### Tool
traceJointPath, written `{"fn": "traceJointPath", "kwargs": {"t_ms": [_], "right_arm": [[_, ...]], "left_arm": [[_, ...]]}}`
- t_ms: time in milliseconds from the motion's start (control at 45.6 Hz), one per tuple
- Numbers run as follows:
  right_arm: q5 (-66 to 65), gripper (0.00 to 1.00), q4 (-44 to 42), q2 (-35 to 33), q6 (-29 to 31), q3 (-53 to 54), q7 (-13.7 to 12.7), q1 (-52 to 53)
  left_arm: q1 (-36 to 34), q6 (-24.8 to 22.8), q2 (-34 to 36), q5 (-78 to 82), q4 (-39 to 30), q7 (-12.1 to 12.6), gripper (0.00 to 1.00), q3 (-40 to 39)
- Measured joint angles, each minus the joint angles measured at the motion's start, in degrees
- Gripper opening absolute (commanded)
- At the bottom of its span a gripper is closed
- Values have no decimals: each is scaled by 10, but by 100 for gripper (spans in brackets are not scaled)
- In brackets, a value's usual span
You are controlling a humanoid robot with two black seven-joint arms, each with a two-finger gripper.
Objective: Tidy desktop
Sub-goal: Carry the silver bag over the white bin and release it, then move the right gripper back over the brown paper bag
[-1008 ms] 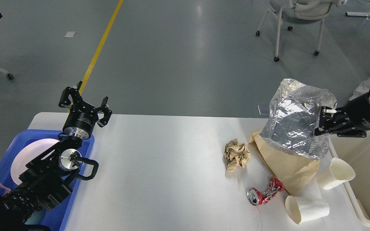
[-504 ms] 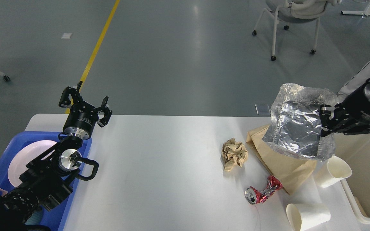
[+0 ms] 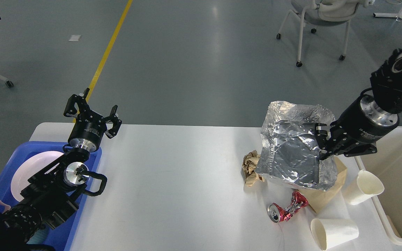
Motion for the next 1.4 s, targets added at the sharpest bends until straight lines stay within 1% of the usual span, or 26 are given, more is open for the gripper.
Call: {"fn": "traceJointPath", "kwargs": {"t_ms": [110, 197, 219, 351, 438, 526, 570, 613, 701, 789, 811, 833, 854, 898, 920, 1402], "right_arm": [[-25, 0, -86, -72, -5, 3, 0, -69], [-37, 0, -174, -122, -9, 13, 0, -127], [-38, 0, -227, -145, -11, 24, 0, -162], [-35, 0, -352, -177, -17, 89, 1, -271], [-34, 0, -424, -182, -48, 157, 0, -364], [-34, 0, -480, -177, -110, 220, -1, -462], [-34, 0, -505, -169, -151, 248, -2, -510], [-34, 0, -527, -153, -192, 271, -2, -553], [-34, 0, -573, -118, -249, 299, -2, -619], [-34, 0, -626, -86, -278, 308, -2, -668], [-34, 4, -637, -78, -282, 309, -2, -677], [-34, 10, -650, -70, -285, 310, -2, -686], [-34, 28, -658, -64, -287, 311, -2, -692], [-32, 88, -672, -53, -291, 312, -1, -700], [-32, 100, -675, -50, -291, 312, -1, -703], [-27, 100, -681, -42, -287, 310, -1, -719]], "left_arm": [[0, 0, 0, 0, 0, 0, 98, 0], [0, 0, 0, 0, 0, 0, 98, 0], [0, 0, 0, 0, 0, 0, 98, 0], [0, -1, 0, 0, 0, 0, 98, 0], [0, -1, 0, 0, 0, 0, 98, 0], [0, -1, 0, 0, 0, 0, 98, 0], [0, 0, 0, 0, 0, 0, 98, 0], [0, 0, 0, 0, 0, 0, 98, 0], [0, 0, 0, 0, 0, 0, 98, 0], [0, 0, 0, 0, 0, 0, 98, 0], [0, 0, 0, 0, 0, 0, 98, 0], [0, 0, 0, 0, 0, 0, 98, 0], [0, 0, 0, 0, 0, 0, 98, 0], [0, 0, 0, 0, 0, 0, 98, 0], [0, 0, 0, 0, 0, 0, 98, 0], [0, 0, 0, 0, 0, 0, 98, 0]]}}
